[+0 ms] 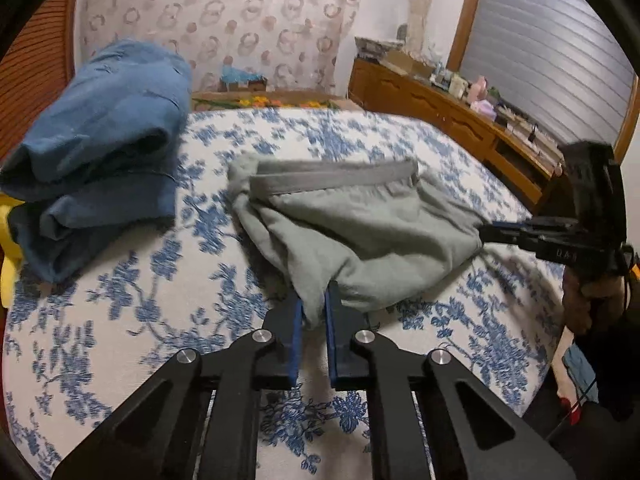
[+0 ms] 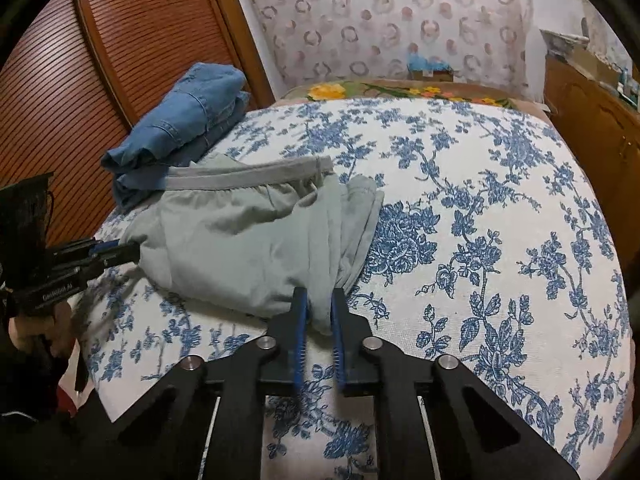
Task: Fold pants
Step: 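Close both tools on the folded sweatshirt edge, then open both tools and release the folded edge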
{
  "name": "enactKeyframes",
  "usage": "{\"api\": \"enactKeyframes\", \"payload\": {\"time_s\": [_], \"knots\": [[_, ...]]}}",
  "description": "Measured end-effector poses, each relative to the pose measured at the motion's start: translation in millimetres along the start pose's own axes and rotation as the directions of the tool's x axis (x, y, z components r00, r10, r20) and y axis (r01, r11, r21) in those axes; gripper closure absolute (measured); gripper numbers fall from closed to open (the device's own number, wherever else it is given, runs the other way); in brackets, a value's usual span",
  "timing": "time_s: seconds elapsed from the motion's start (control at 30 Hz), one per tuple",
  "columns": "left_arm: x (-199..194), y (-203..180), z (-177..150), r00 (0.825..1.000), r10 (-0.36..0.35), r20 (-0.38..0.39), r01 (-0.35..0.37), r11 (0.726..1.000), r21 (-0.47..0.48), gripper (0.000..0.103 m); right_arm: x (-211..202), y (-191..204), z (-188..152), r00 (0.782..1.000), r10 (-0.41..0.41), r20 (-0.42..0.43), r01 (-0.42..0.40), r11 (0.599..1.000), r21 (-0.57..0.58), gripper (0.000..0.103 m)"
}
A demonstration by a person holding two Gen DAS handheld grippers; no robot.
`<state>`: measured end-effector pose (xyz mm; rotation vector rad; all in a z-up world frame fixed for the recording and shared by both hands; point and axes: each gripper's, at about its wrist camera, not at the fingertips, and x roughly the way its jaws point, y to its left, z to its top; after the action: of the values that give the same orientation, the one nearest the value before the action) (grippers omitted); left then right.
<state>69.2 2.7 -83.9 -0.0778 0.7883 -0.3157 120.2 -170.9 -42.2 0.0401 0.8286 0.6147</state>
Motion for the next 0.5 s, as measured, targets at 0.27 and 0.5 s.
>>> {"api": "enactKeyframes", "payload": {"time_s": [0.27, 0.5], "knots": [[-32.4, -4.8, -15.8, 1.0, -0.017, 0.003, 0.017, 1.0, 0.006, 0.092, -32.1, 18.7, -18.8, 0.999, 0.022, 0.033, -0.02, 0.999, -0.041, 0.094], [-40.7, -17.9, -29.9, 0.999, -0.028, -0.02, 0.028, 0.999, 0.021, 0.091, -57.3, 24.4, -42.1, 0.999, 0.028, 0.025, -0.026, 0.999, -0.045, 0.094]]}}
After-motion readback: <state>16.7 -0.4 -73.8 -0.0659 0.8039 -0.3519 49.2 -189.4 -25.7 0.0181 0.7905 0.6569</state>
